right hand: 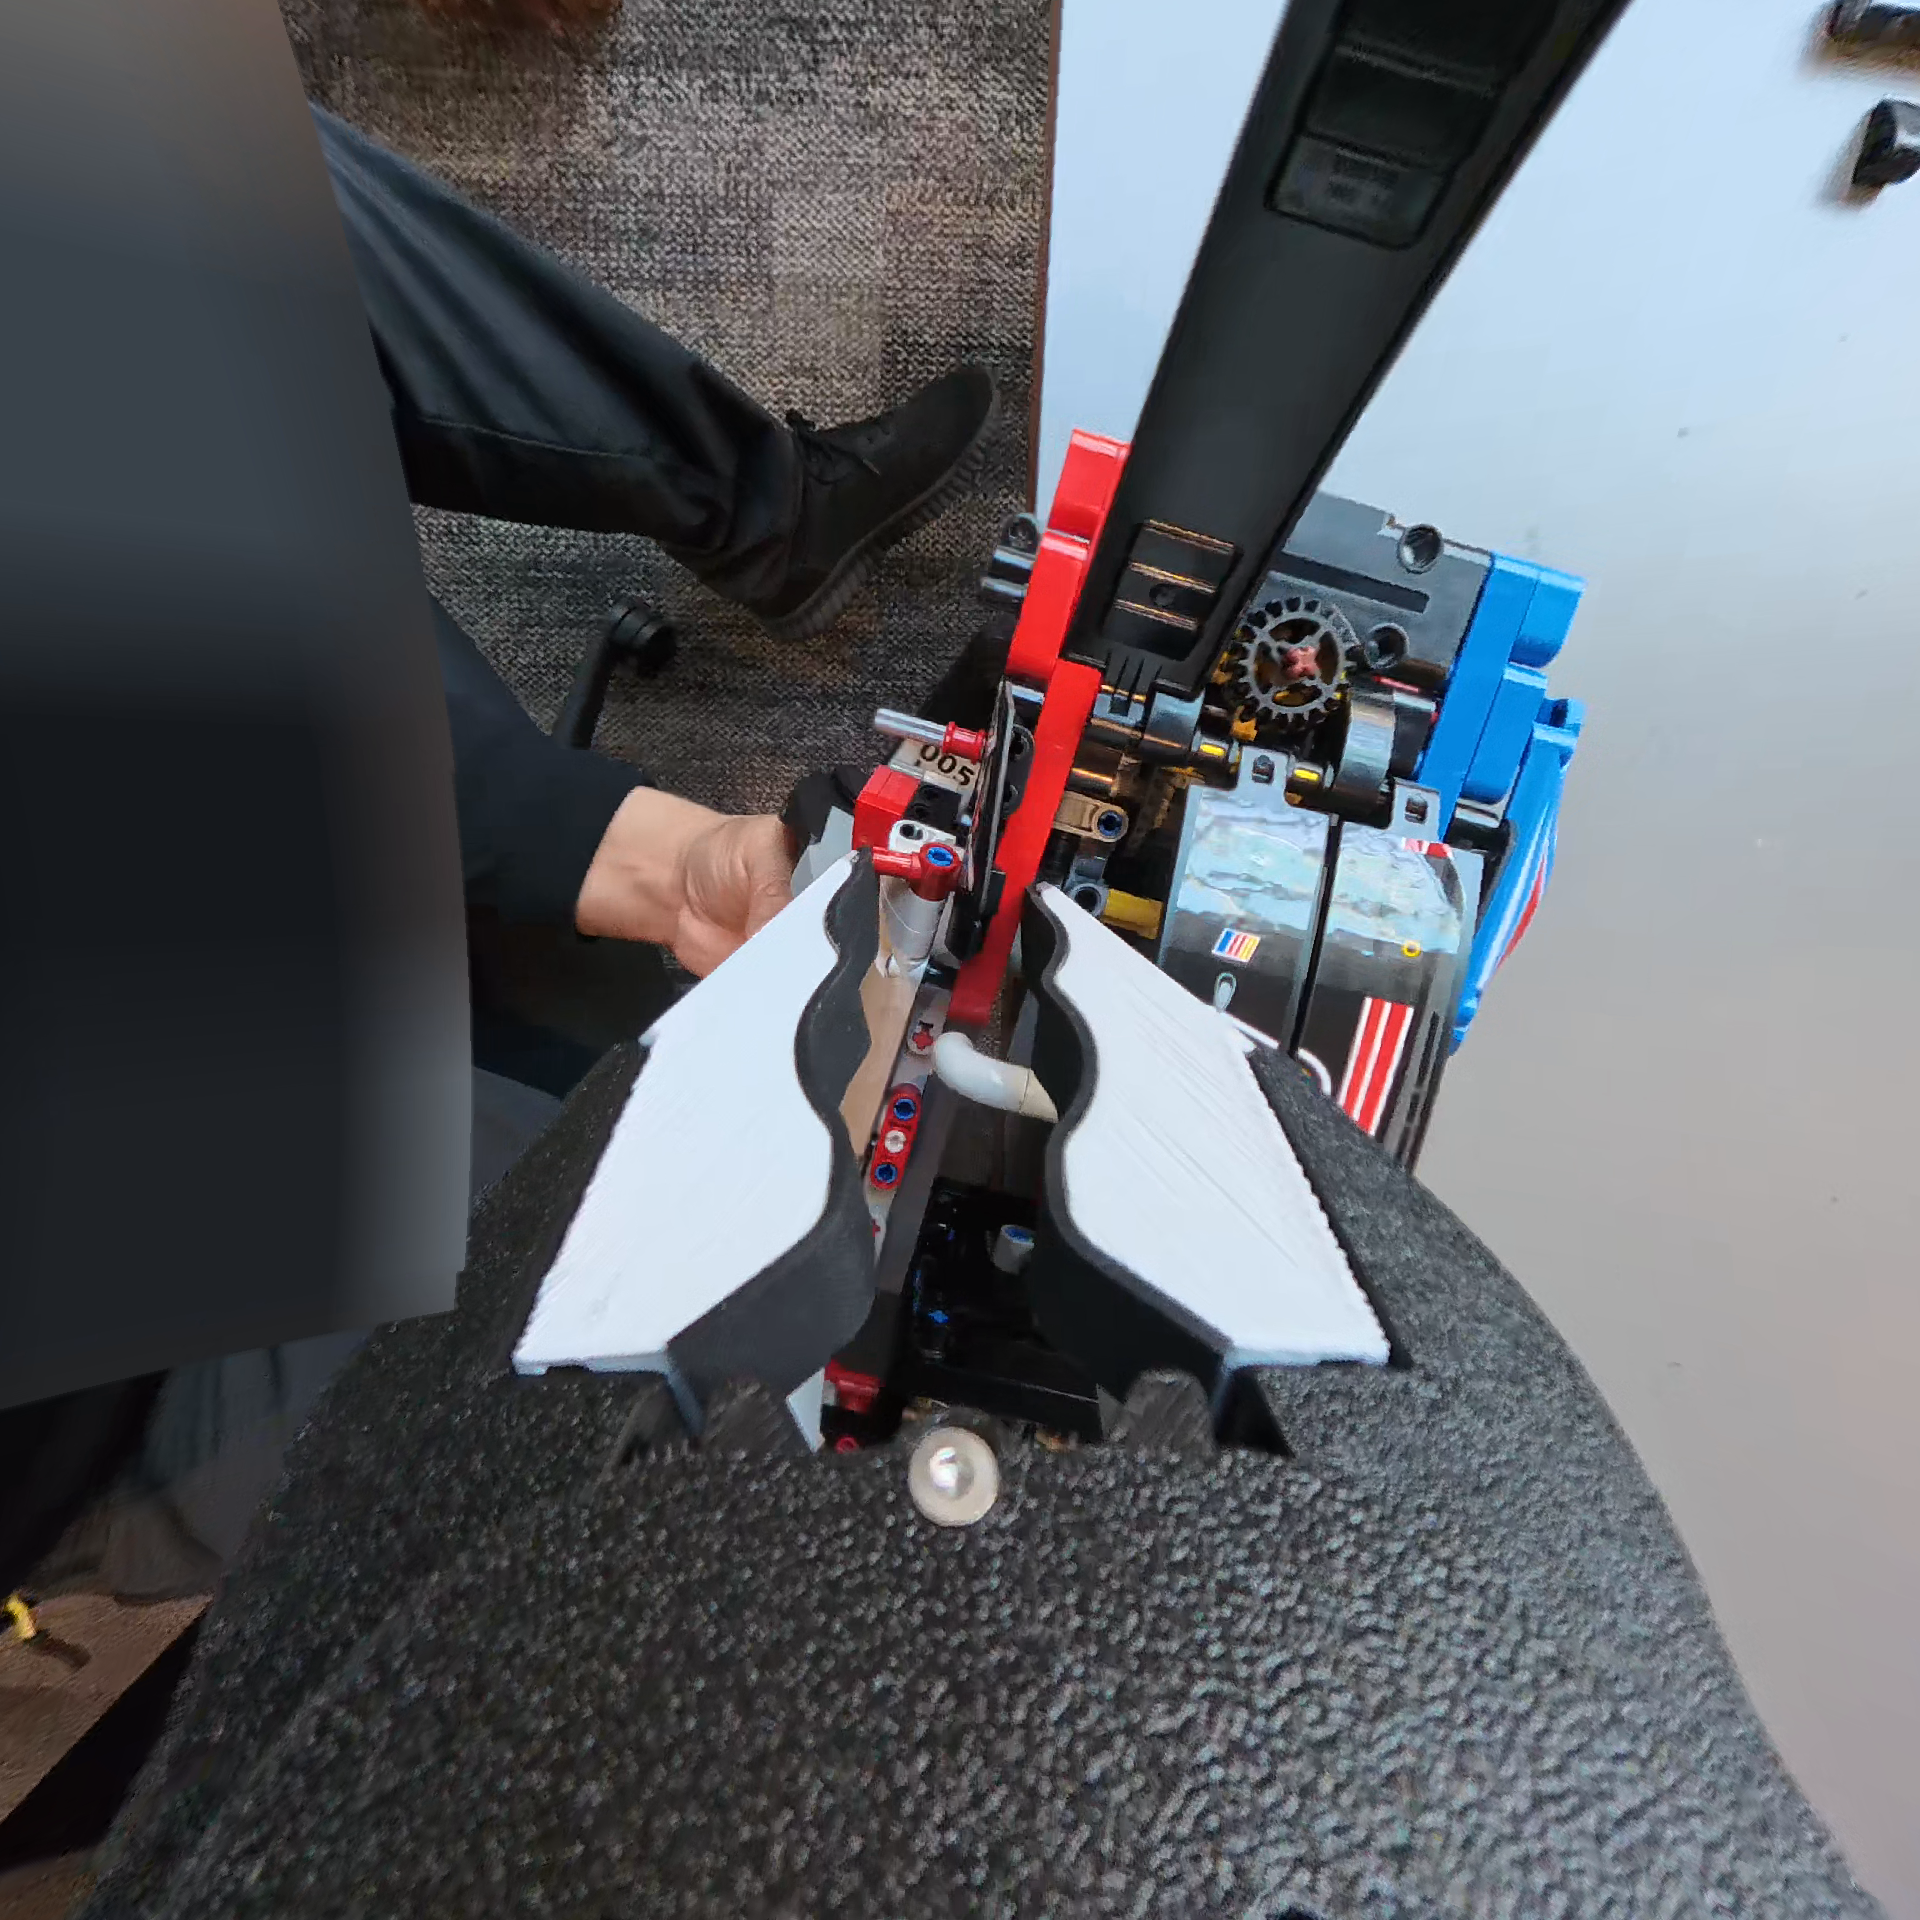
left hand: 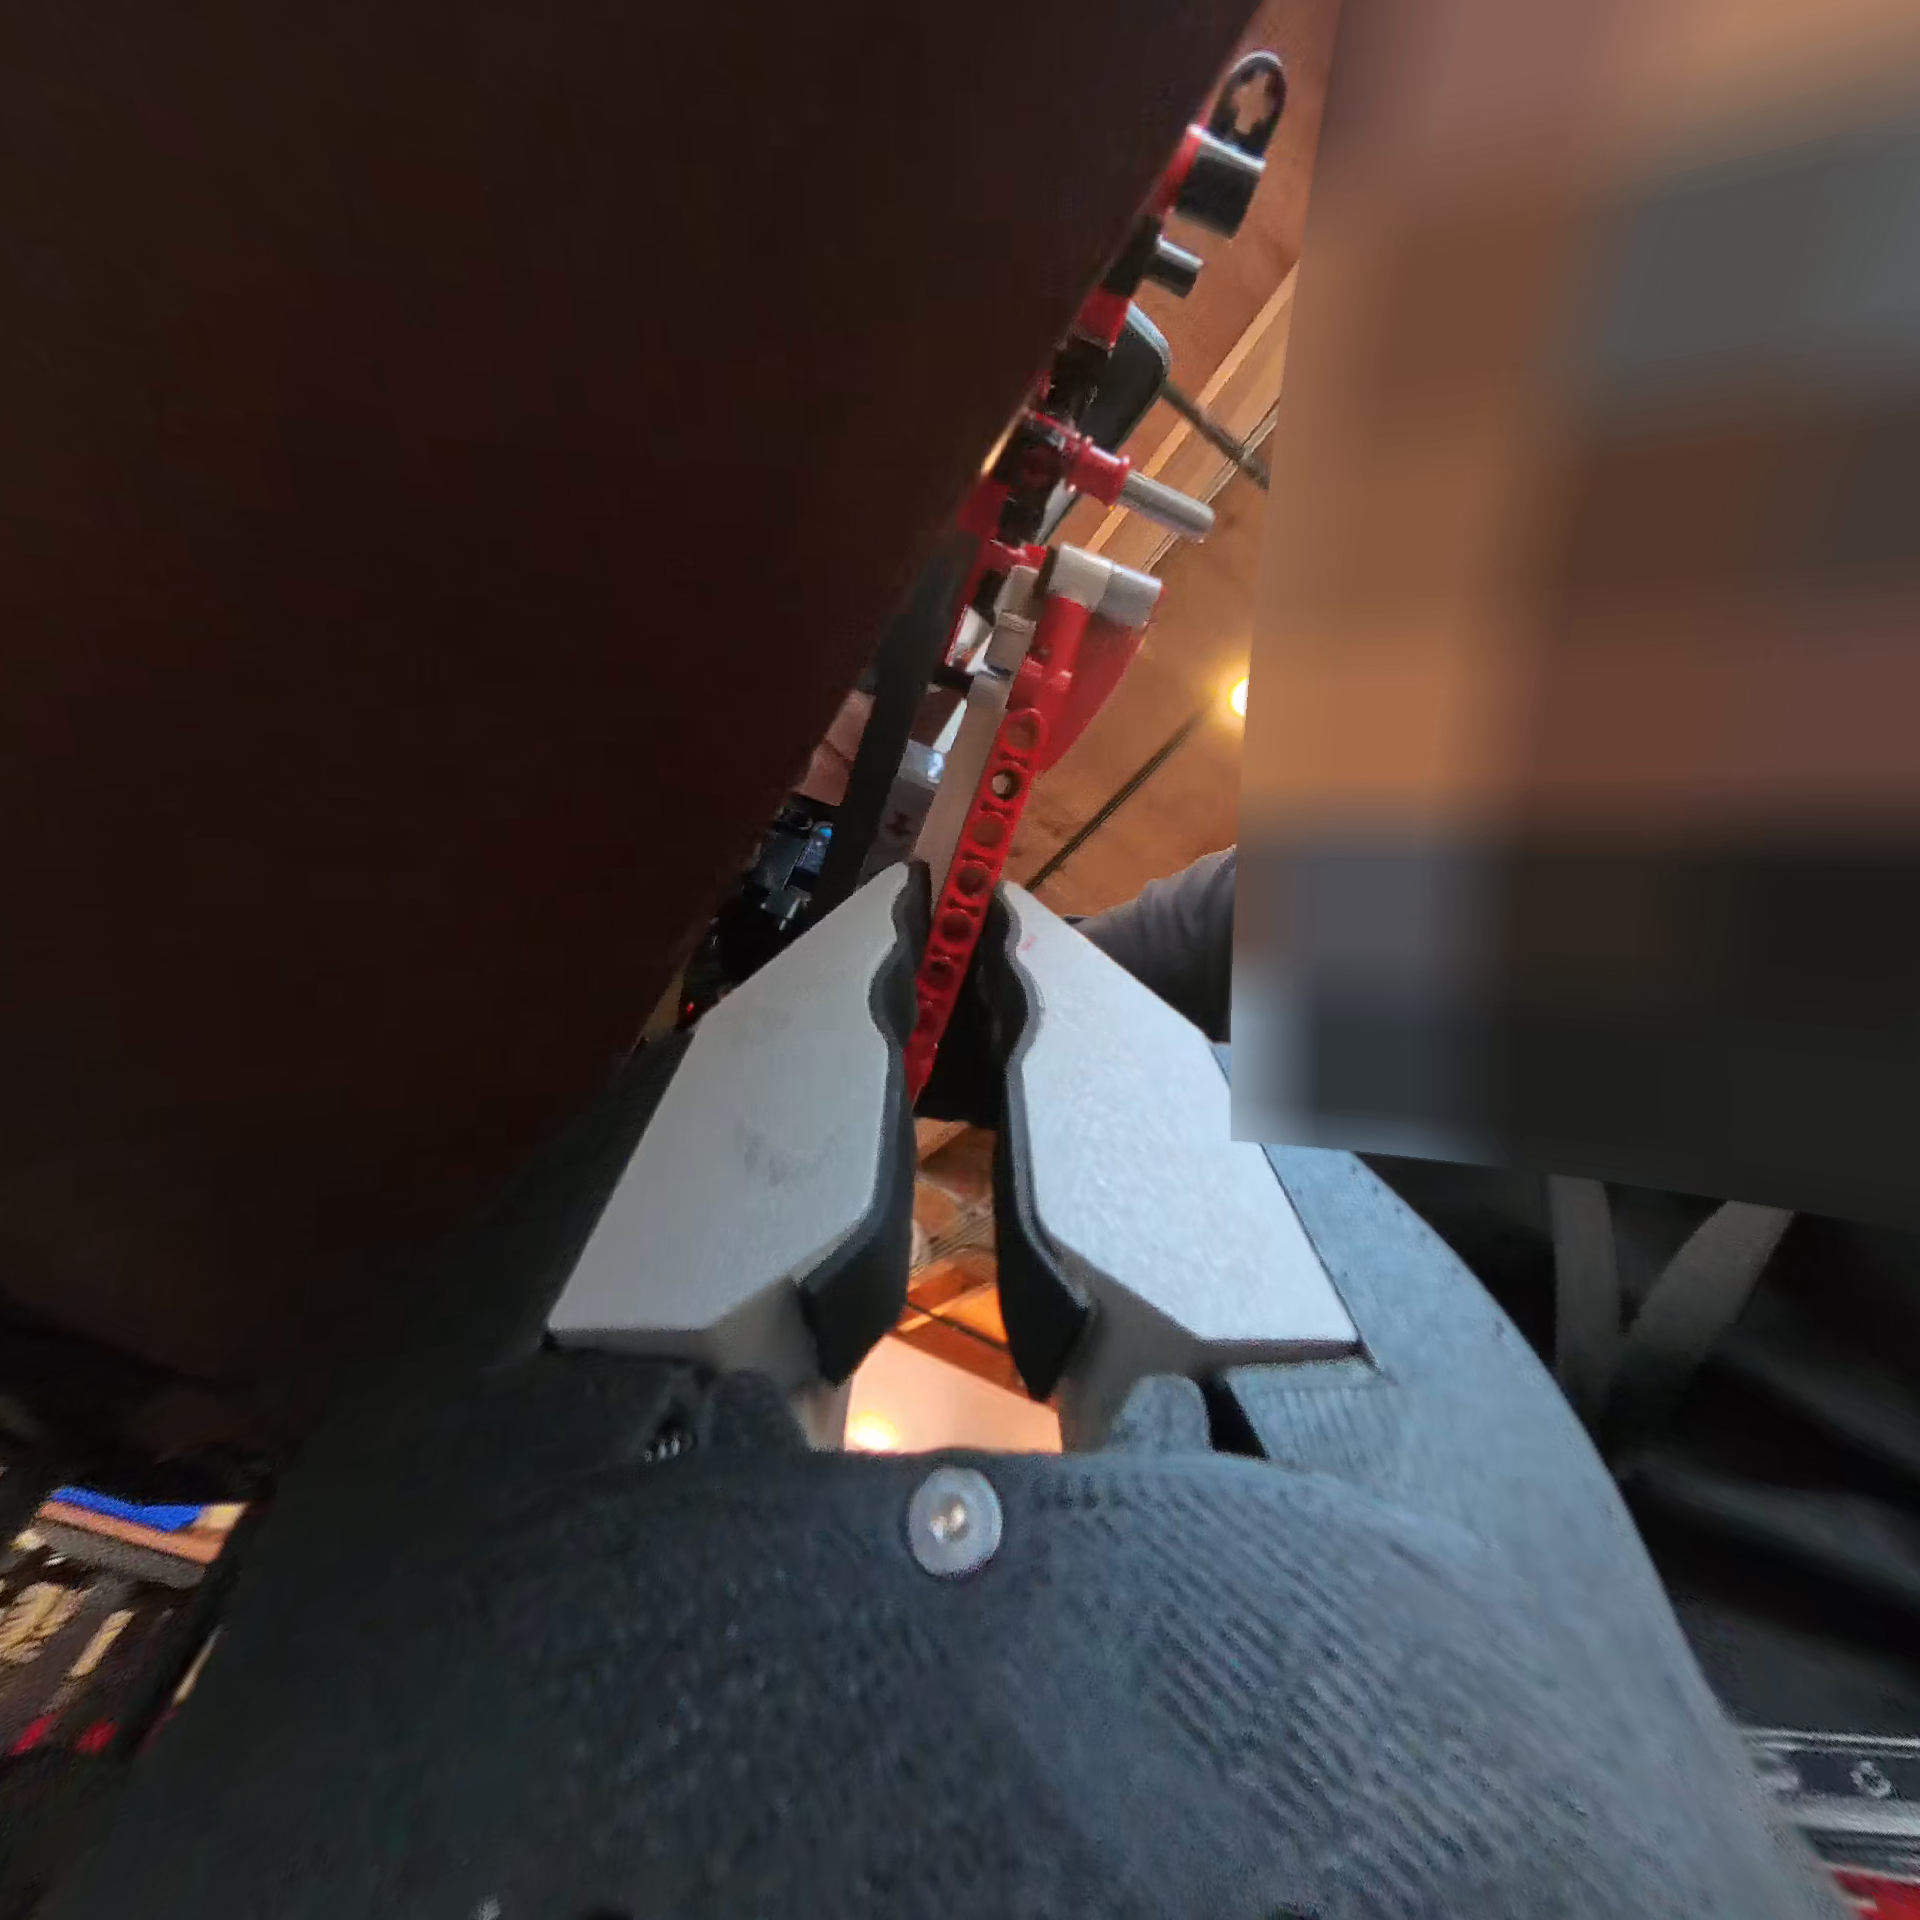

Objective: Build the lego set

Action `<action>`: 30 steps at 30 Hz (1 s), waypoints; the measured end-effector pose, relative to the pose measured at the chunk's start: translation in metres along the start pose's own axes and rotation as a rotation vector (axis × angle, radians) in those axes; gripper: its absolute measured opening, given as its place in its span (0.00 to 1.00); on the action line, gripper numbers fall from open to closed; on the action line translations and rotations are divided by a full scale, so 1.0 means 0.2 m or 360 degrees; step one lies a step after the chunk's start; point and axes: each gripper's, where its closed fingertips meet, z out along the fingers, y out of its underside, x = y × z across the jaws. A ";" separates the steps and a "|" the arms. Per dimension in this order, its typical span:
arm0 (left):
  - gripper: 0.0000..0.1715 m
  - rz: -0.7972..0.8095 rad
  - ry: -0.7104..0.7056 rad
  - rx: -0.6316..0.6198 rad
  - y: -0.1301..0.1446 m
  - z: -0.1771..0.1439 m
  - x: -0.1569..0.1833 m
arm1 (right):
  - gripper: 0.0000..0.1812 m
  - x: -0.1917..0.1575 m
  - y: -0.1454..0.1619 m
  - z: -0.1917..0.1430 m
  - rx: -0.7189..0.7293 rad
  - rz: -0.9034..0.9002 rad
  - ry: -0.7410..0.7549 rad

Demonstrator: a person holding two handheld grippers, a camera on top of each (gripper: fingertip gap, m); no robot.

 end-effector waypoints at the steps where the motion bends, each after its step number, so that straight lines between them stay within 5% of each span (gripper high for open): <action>1: 0.04 -0.0021 -0.0004 -0.0005 -0.01 -0.01 0.00 | 0.13 0.00 0.00 0.00 -0.0014 -0.0001 0.0012; 7: 0.06 -0.0189 -0.0082 -0.0314 -0.06 -0.06 0.02 | 0.13 0.00 0.00 0.00 0.0105 0.0022 0.0017; 16: 0.07 -0.0364 0.0064 -0.0320 0.12 -0.01 -0.03 | 0.14 -0.07 0.14 -0.06 -0.0030 0.0072 -0.0127; 21: 0.05 -0.0357 0.0143 -0.0293 0.09 -0.01 -0.03 | 0.16 -0.02 0.15 -0.05 -0.0058 0.0089 0.0025; 30: 0.05 -0.0363 0.0156 -0.0289 0.07 -0.01 -0.02 | 0.26 -0.05 0.12 -0.06 0.0023 0.0224 -0.0147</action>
